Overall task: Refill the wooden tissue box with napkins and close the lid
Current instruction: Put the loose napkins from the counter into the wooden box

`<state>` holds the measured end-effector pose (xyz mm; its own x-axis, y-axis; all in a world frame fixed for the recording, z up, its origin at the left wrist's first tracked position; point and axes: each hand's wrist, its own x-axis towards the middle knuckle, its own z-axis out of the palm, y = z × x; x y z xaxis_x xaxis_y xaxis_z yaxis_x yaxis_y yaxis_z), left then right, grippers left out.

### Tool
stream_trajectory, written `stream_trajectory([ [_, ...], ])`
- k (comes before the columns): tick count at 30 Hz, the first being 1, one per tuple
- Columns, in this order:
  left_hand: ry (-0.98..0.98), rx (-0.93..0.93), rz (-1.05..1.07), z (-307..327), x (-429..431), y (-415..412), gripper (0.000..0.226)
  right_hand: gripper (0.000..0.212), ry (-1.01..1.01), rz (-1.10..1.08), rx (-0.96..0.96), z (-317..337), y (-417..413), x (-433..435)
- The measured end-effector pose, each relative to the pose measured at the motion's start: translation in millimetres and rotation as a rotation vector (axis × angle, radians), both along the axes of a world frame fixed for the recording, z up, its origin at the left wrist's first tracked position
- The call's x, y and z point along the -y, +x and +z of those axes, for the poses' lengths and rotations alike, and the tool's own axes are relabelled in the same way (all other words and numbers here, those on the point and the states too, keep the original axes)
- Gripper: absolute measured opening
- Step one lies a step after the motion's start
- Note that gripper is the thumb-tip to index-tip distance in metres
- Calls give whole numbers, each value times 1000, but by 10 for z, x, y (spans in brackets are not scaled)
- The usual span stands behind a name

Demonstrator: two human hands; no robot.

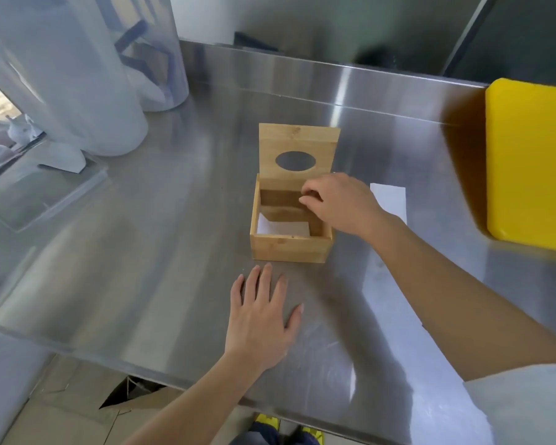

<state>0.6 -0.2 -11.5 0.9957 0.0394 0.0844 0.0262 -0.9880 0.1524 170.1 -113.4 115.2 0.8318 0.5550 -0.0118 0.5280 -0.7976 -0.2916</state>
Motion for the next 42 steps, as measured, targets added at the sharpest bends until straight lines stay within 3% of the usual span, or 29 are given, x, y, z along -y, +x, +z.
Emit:
stream_trajectory([
  [6, -7, 2, 0, 10, -2, 12, 53, 20, 97, -370, 2, -28, -100, 658],
  [14, -3, 16, -5, 16, 5, 19, 58, 16, -73, -743, -76, -353, -545, 1580],
  [19, 4, 14, -6, 3, 1, 11, 60, 38, -135, -1052, -233, -373, -847, 1971],
  [23, -1, 4, -4, 6, 2, 6, 60, 52, -113, -1106, -350, -477, -1013, 2097],
  [29, -28, -5, -7, 25, 13, -6, 53, 58, 74, -1172, -486, -664, -1095, 2083],
  [35, -32, 6, -7, 30, 9, -6, 64, 27, 326, -1179, -451, -738, -1037, 2041],
  [42, -51, -18, -9, 42, 9, -14, 54, 22, 537, -1314, -473, -702, -1047, 2049],
])
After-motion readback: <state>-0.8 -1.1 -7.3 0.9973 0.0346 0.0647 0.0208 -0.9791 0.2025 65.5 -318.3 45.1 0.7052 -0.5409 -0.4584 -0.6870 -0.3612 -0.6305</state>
